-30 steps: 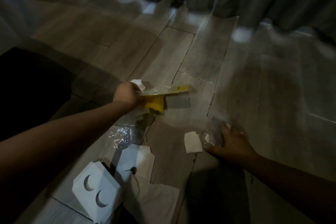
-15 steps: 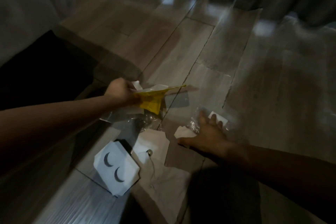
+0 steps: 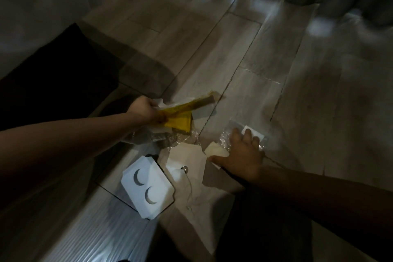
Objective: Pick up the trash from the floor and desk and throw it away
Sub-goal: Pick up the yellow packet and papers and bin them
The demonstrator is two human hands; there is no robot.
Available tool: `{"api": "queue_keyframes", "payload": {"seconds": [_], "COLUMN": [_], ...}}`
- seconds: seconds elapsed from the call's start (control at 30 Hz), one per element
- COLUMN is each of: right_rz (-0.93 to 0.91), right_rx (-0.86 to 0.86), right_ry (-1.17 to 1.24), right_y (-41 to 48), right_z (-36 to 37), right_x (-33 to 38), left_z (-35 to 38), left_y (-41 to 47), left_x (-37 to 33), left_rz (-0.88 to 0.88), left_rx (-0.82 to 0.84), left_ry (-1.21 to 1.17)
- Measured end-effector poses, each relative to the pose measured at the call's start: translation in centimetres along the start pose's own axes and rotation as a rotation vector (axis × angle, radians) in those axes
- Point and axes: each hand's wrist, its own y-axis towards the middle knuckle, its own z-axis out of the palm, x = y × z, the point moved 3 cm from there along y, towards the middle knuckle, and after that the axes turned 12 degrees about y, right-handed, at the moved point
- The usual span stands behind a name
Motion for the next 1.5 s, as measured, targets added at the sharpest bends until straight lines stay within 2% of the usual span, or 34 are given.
{"api": "queue_keyframes", "payload": {"seconds": [0.2,0.3,0.53,0.63,0.73,0.8,0.97,1.13,1.3,1.5], "right_rz": [-0.148,-0.223,-0.187,-0.099,-0.029,-0.038,-0.059,-0.109,-0.02,0.014], "right_rx": [-0.142,-0.132,0.008,0.16,0.337,0.374,0.318,0.19,0.199,0.153], "right_ry": [0.013,0.038,0.066,0.113,0.012,-0.037,-0.104,-0.089,0.085,0.049], "right_y": [-0.3,-0.5,-1.3,-3.1,-4.7,-5.5,-6.0,-4.6,-4.2,-4.6], "right_z": [-0.8,-1.1,-2.2,-0.7,1.7,3.2,4.9,3.2,3.1,4.3], "right_x": [0.6,1.0,0.8,0.1,-0.9,-1.4,-1.6,-1.1,0.7,2.1], "left_z": [0.7,0.7,0.3,0.5,0.8,1.0,1.1,0.9,0.6,0.9], "left_y": [-0.2,-0.4,-0.9,-1.4,-1.6,-1.7,-1.6,-1.3,-1.0,-0.8], "left_x": [-0.1,-0.2,-0.2,-0.1,0.0,0.0,-0.1,0.1,0.5,0.7], "left_rz": [0.027,0.046,0.043,0.046,0.036,0.031,0.012,0.001,0.017,0.016], "left_rx": [0.02,0.011,0.017,0.022,0.014,0.013,0.032,0.029,0.008,0.024], "left_ry": [0.041,0.058,0.081,0.079,0.059,0.059,0.053,0.06,0.064,0.049]}}
